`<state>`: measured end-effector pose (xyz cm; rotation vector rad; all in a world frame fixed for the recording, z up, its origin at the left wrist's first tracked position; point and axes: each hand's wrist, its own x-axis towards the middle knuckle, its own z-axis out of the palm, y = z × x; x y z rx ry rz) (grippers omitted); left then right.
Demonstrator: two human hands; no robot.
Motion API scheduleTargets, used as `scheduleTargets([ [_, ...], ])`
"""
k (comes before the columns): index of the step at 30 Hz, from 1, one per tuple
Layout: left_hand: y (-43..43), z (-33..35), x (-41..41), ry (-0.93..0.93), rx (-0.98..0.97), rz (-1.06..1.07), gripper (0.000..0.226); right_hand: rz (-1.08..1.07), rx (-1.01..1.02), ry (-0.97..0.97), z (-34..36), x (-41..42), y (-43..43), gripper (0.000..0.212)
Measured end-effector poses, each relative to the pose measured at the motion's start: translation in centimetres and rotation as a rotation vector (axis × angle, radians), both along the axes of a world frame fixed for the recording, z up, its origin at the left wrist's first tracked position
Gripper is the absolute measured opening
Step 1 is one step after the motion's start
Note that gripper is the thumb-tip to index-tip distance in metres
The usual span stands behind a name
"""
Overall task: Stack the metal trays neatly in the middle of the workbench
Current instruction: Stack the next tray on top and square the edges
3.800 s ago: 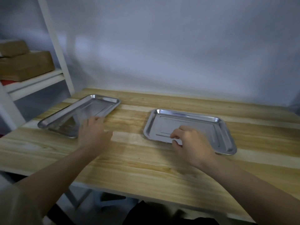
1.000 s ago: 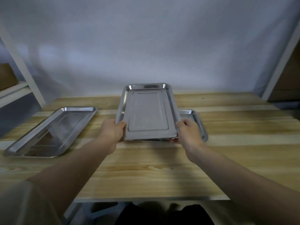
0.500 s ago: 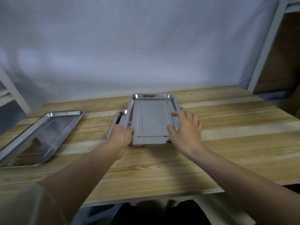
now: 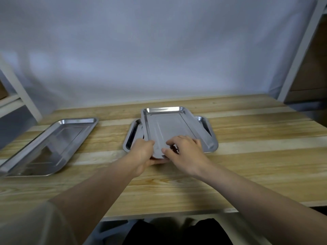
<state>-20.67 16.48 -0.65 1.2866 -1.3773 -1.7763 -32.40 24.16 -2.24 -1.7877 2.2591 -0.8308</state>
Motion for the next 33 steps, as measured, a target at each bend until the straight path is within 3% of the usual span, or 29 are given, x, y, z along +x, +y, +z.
scheduleTargets([
  [7, 0.1, 0.3, 1.1, -0.228, -0.016, -0.164, 0.037, -0.023, 0.061, -0.020, -0.1, -0.1, -0.7, 0.048],
  [12, 0.3, 0.3, 1.5, -0.353, -0.050, -0.233, 0.040, 0.020, 0.154, 0.097, -0.4, 0.2, -0.6, 0.057],
  [14, 0.0, 0.0, 1.5, -0.426, -0.203, -0.195, 0.040, 0.028, 0.151, 0.115, -0.3, 0.3, -0.5, 0.055],
  [18, -1.5, -0.9, 2.2, -0.605, -0.823, -0.057, 0.020, 0.067, 0.153, 0.127, 0.1, 0.5, -0.5, 0.047],
  [20, -2.3, -1.4, 2.9, -0.696, -0.986, -0.062, 0.021, 0.073, 0.154, 0.126, 0.3, 0.5, -0.4, 0.046],
  [23, -3.1, -2.4, 4.0, -0.845, -1.055, -0.174, 0.054, 0.079, 0.157, 0.105, 0.5, 0.3, -0.3, 0.039],
  [25, -3.2, -2.8, 4.3, -0.906, -1.108, -0.220, 0.062, 0.085, 0.164, 0.097, 0.6, 0.0, -0.1, 0.032],
  [33, -3.6, -2.8, 4.1, -0.951, -1.257, -0.334, 0.045, 0.104, 0.172, 0.088, 0.9, -0.7, 0.4, 0.007],
])
